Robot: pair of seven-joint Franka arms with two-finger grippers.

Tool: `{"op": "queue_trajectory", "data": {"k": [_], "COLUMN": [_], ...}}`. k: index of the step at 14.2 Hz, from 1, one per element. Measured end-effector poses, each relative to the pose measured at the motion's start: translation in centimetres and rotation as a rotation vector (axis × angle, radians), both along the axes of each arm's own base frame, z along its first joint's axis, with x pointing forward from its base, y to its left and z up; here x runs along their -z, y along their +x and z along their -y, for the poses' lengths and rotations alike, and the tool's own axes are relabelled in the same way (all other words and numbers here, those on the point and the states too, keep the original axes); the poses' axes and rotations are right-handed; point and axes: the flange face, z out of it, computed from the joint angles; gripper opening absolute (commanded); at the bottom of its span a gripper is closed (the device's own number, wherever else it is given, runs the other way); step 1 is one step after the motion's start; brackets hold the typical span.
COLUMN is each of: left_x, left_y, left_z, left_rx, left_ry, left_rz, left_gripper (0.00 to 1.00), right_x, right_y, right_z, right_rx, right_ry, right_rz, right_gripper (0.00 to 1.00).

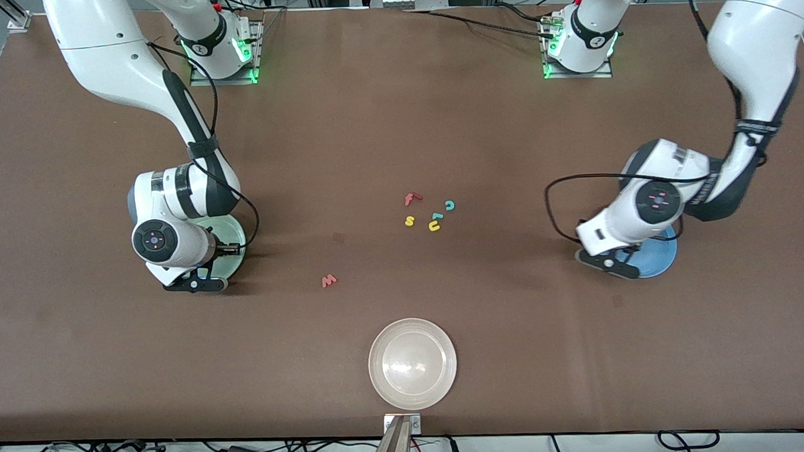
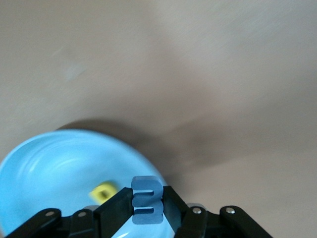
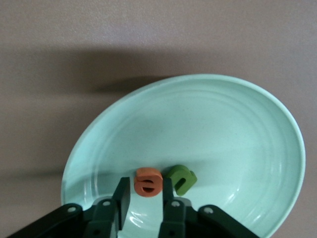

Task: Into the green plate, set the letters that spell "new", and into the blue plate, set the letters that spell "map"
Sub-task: 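Release orange e on green plate while the left gripper places blue m, then reach the right gripper to pink w while the left gripper returns to rest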

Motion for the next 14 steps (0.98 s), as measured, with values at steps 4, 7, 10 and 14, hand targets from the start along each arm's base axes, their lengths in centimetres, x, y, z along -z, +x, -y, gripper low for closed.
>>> {"op": "queue_trajectory", "data": {"k": [4,7,10,14], "left_x": [1.3,0.5,-3.5,-11.9], "left_y": [-1.0,-1.2,-0.1,2.1], "left_z": [-1.8,-0.3,1.9,2.7], "left_rx": [0.002,0.022,0.037,-0.014], "left_ry": [0.001,0.006,0.038,0.053], "left_rz": [-0.055,-0.075,-0.108,-0.141], "left_gripper": [1.0,1.0,1.0,1.0], "right_x": [-2.9,-6.6,-7.7,-6.4], "right_y": [1.2,1.0,-0.7,0.1], "right_z": [-3.0,-11.4,-19.8,-21.1], "right_rx": [-0.072,-0.26,-0.34,-0.151], "right_ry": [0.028,0.089,0.136,0.124], "right_rz": [0.032,0.068,0.094,0.124], "right_gripper": [1.0,1.0,0.98,0.96]}}
